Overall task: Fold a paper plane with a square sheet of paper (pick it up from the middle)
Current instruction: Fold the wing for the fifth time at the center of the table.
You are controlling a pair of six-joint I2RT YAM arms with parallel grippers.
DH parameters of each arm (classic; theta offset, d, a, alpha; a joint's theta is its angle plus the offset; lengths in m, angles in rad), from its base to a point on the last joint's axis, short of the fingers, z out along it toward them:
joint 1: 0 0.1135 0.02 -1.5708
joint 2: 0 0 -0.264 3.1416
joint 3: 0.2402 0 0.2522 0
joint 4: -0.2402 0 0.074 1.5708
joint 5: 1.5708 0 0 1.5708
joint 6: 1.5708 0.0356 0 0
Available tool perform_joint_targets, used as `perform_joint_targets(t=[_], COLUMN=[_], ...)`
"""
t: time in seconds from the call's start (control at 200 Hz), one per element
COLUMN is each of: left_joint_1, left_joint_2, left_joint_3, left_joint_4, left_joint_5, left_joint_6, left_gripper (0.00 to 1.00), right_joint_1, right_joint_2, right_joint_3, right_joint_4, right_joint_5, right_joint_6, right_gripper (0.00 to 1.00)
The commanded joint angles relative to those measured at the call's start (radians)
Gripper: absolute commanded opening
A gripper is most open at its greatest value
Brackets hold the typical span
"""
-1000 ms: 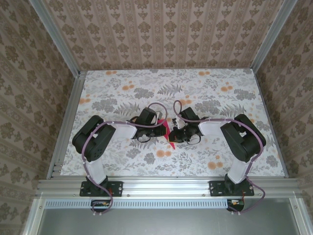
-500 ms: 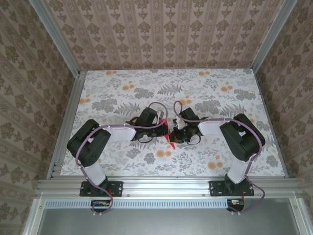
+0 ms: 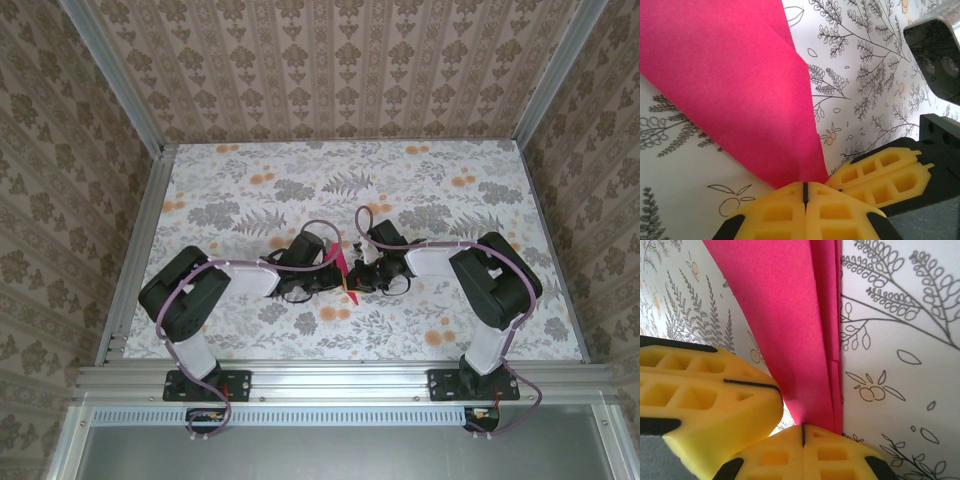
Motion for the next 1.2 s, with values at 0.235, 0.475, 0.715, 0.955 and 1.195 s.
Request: perform_joint_targets(t=[0.235, 0.475, 0.715, 0.955, 1.195], left_joint_1=[-0.006, 0.005, 0.054, 0.108, 0.166], left_joint_2=[0.051, 0.062, 0.077, 0.107, 0.123], left_joint_3=[0.039, 0.075, 0.108, 0.161, 0.173], left_joint_4=[-0.01, -0.092, -0.132, -0.179, -0.203], left_joint_5=[-0.024, -0.09, -0.099, -0.103, -0.108], left_joint_6=[-0.023, -0.001, 0.029, 0.062, 0.113], left_gripper=[0.03, 0.03, 0.03, 0.05, 0.06], right_joint_1=[-0.004, -0.004, -0.004, -0.004, -0.006], right_joint_2=[0.05, 0.051, 0.058, 0.059, 0.058], right_joint_3=[-0.026, -0.037, -0.069, -0.093, -0.094], right_joint_4=[-0.066, -0.103, -0.127, -0.135, -0.132], right_joint_5=[0.079, 0.105, 0.112, 0.121, 0.122], right_joint_6=[0.008, -0.025, -0.056, -0.07, -0.072], right_gripper=[0.0, 0.0, 0.0, 0.0, 0.0])
